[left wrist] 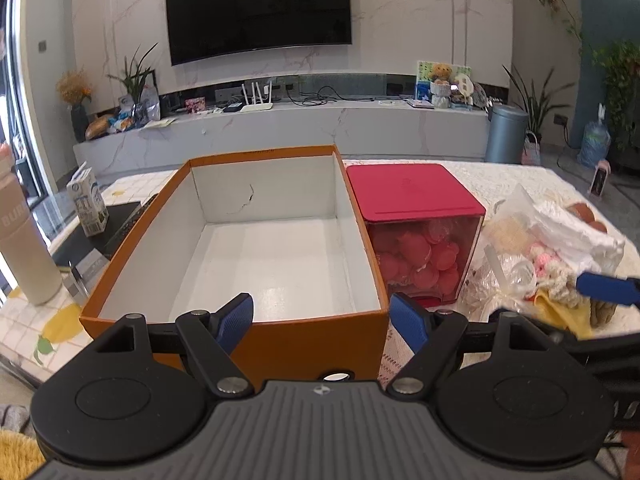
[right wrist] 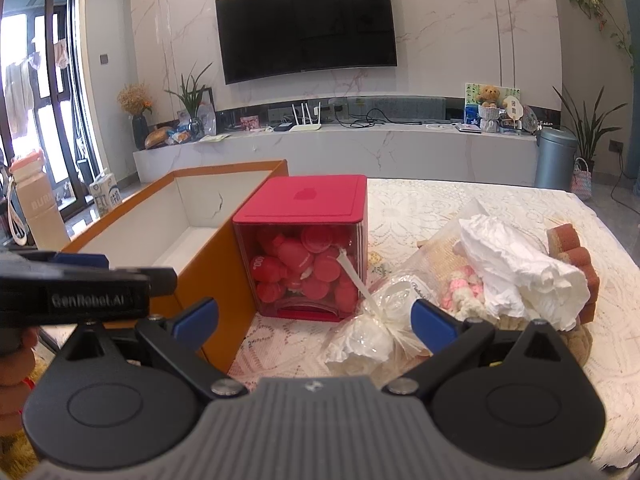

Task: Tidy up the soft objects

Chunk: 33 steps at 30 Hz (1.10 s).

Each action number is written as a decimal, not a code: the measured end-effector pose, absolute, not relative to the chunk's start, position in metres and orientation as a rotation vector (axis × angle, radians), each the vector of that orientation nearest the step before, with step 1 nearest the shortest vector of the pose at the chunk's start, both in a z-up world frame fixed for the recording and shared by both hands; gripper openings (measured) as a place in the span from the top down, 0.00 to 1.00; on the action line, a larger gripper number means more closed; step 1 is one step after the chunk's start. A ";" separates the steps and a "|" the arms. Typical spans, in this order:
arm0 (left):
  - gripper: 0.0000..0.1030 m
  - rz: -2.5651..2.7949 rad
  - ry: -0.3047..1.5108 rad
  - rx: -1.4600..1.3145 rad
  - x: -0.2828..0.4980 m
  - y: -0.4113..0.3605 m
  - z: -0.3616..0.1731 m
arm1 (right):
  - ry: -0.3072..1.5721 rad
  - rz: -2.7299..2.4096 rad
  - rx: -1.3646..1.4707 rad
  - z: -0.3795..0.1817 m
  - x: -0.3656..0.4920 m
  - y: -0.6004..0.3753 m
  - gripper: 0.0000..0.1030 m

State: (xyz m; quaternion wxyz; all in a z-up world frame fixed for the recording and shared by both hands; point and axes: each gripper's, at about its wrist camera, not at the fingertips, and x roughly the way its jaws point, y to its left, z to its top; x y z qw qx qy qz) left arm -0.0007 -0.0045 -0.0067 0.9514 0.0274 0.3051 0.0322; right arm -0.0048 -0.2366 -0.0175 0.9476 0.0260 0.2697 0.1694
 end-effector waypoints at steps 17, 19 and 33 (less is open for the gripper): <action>0.11 0.072 0.630 0.049 0.000 -0.004 -0.006 | 0.567 0.338 0.058 -0.020 -0.003 -0.238 0.03; 0.11 0.072 0.631 0.049 0.000 -0.004 -0.005 | 0.569 0.339 0.058 -0.020 -0.003 -0.238 0.03; 0.11 0.009 0.618 0.042 0.015 -0.021 0.020 | 0.523 0.294 0.053 0.032 0.002 -0.283 0.02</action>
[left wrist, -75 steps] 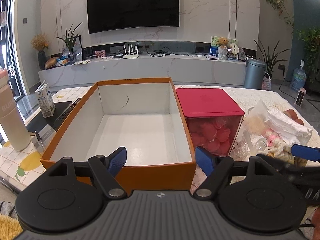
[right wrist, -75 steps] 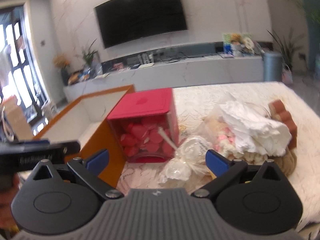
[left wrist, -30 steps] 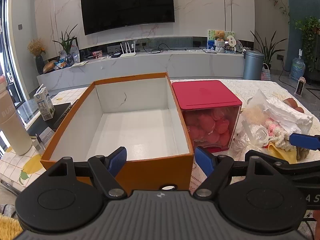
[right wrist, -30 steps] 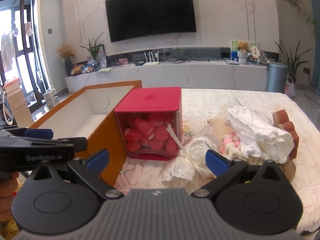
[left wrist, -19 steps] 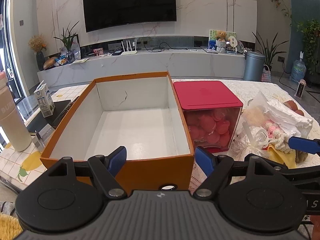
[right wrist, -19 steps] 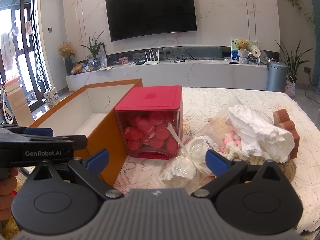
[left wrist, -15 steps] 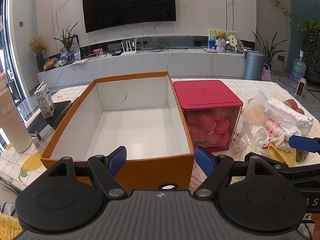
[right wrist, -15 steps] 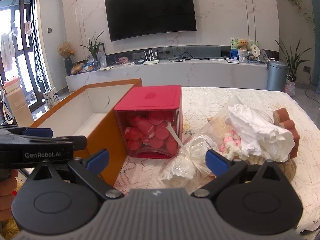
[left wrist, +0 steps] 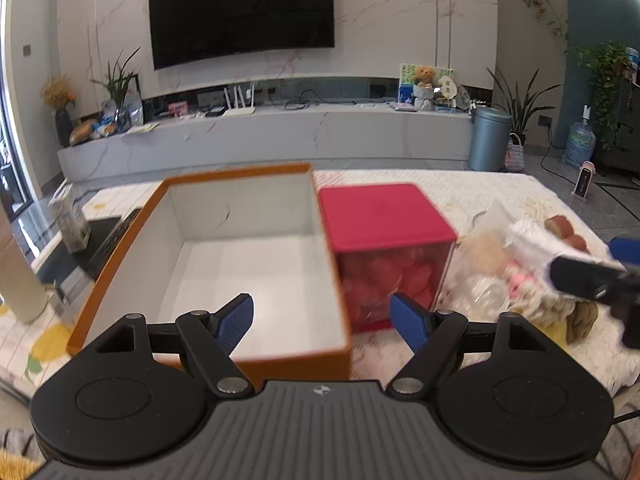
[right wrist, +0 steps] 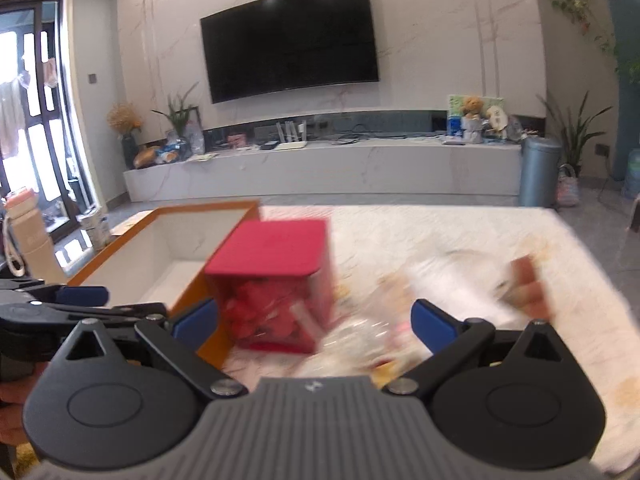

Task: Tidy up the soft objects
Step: 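Reach the left tool to the ribbon-tied bag while the right tool reaches the white tissue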

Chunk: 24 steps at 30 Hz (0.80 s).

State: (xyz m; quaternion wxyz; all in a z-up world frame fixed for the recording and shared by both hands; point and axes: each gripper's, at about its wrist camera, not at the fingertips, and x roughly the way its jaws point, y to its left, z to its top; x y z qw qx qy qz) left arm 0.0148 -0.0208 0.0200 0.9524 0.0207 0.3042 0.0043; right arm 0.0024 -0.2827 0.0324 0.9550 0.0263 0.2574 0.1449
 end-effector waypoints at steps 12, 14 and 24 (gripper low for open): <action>0.11 -0.273 0.674 0.288 0.040 -0.109 -0.005 | 0.733 0.219 -0.078 0.024 0.061 -0.353 0.02; 0.11 -0.342 0.718 0.314 0.045 -0.120 -0.017 | 0.786 0.234 -0.080 0.012 0.075 -0.352 0.03; 0.11 -0.385 0.857 0.393 0.072 -0.145 -0.063 | 0.890 0.270 -0.032 -0.034 0.131 -0.336 0.24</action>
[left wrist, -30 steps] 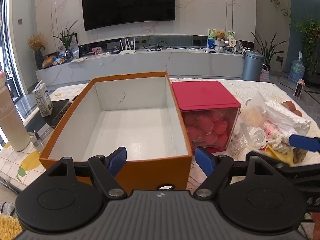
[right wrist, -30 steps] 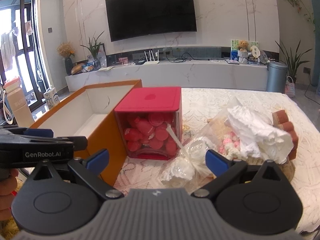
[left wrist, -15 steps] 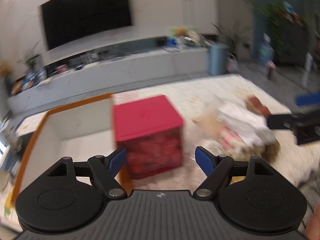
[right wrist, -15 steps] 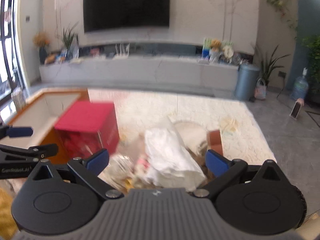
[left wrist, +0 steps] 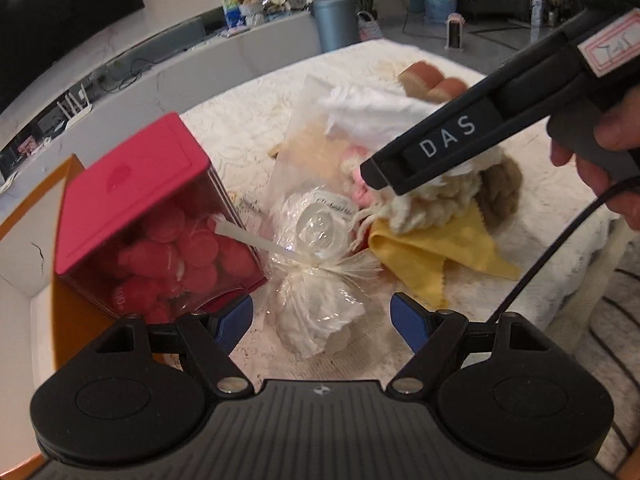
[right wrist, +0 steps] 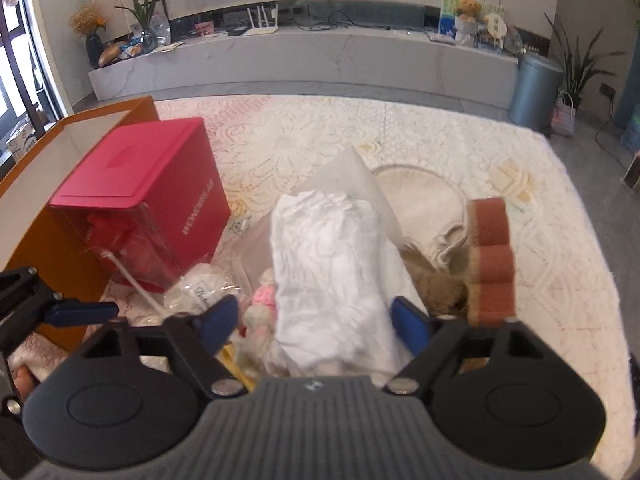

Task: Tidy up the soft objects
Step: 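Reach the left tool to the ribbon-tied bag while the right tool reaches the white tissue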

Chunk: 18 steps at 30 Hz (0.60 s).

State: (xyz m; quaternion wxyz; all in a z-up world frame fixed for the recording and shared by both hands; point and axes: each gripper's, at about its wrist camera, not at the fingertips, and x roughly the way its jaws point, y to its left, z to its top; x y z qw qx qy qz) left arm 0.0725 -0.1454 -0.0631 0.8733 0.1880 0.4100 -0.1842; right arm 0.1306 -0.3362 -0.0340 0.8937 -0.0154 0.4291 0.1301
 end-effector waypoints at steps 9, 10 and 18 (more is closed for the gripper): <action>0.35 -0.336 0.900 0.272 0.090 -0.130 -0.078 | 0.830 0.221 0.002 -0.039 0.124 -0.351 0.68; 0.38 -0.324 0.905 0.257 0.092 -0.127 -0.078 | 0.824 0.217 -0.007 -0.040 0.122 -0.354 0.73; 0.48 -0.322 0.922 0.174 0.098 -0.107 -0.070 | 0.795 0.246 0.049 -0.033 0.111 -0.369 0.87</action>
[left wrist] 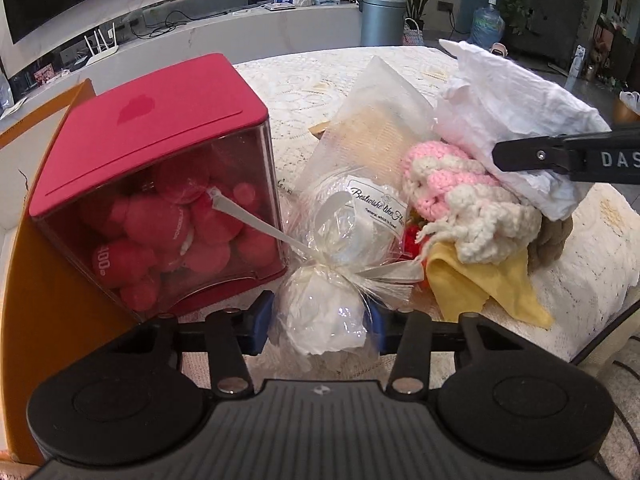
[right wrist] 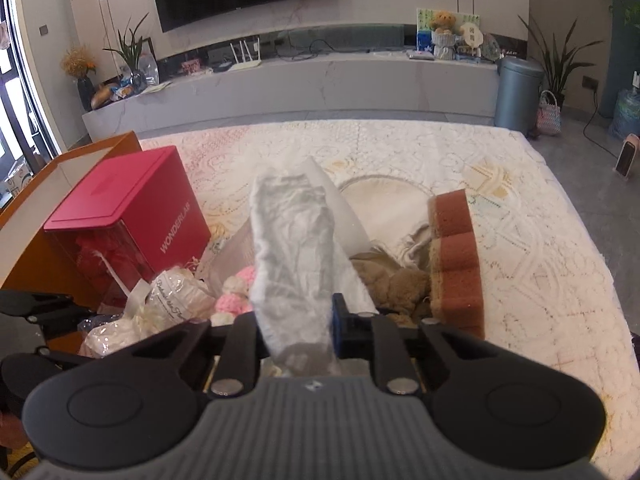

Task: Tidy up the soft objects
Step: 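Reach the left tool to the ribbon-tied bag while the right tool reaches the white tissue, then close the left tool on the ribbon-tied bag while the right tool grasps the white tissue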

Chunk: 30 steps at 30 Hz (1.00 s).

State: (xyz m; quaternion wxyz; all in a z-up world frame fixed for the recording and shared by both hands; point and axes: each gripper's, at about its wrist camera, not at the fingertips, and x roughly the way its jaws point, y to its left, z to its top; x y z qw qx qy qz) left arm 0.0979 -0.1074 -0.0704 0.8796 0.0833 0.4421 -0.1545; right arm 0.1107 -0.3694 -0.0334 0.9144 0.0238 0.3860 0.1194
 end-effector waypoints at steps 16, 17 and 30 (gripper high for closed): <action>0.49 -0.334 0.789 0.189 0.073 -0.112 -0.036 | 0.696 0.230 0.078 -0.012 0.088 -0.379 0.89; 0.49 -0.336 0.764 0.201 0.069 -0.113 -0.032 | 0.689 0.230 0.084 -0.009 0.086 -0.380 0.89; 0.49 -0.226 0.566 0.078 0.039 -0.079 0.048 | 0.419 0.393 0.154 0.105 0.023 -0.343 0.90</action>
